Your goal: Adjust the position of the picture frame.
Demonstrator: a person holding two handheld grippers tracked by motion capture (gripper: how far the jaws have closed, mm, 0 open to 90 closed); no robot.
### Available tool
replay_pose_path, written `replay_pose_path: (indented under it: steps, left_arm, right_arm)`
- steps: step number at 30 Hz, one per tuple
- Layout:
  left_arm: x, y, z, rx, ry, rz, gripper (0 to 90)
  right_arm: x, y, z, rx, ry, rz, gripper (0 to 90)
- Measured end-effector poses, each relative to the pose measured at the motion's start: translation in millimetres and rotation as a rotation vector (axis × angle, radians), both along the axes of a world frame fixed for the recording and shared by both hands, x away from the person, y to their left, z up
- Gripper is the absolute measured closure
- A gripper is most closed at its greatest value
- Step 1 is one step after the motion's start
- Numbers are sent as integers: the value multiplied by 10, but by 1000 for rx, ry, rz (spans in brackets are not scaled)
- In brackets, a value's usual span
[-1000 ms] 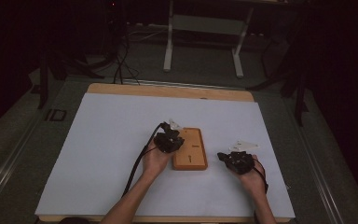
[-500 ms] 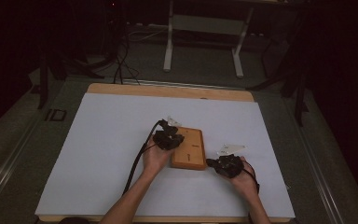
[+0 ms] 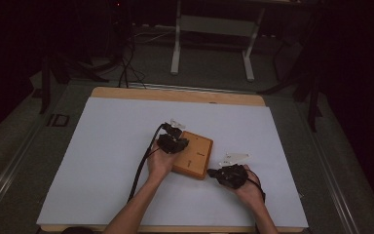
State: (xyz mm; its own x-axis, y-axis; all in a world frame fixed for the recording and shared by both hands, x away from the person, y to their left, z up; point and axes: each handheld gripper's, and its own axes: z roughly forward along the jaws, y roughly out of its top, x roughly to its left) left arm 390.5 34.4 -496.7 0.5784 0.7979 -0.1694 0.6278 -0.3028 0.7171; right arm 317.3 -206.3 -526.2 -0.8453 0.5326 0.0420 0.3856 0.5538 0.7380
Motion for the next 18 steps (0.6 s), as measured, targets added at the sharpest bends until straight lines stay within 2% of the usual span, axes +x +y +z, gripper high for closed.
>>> replay_pose_path:
  steps: [9, 18]
  left_arm:
    - [22, 19, -24, -5, 7, 12, 836]
    - [3, -3, -80, -17, 23, -11, 834]
  right_arm:
    - [-56, 160, -6, 20, 12, 73, 900]
    - [-170, 420, -35, 28, 14, 168, 900]
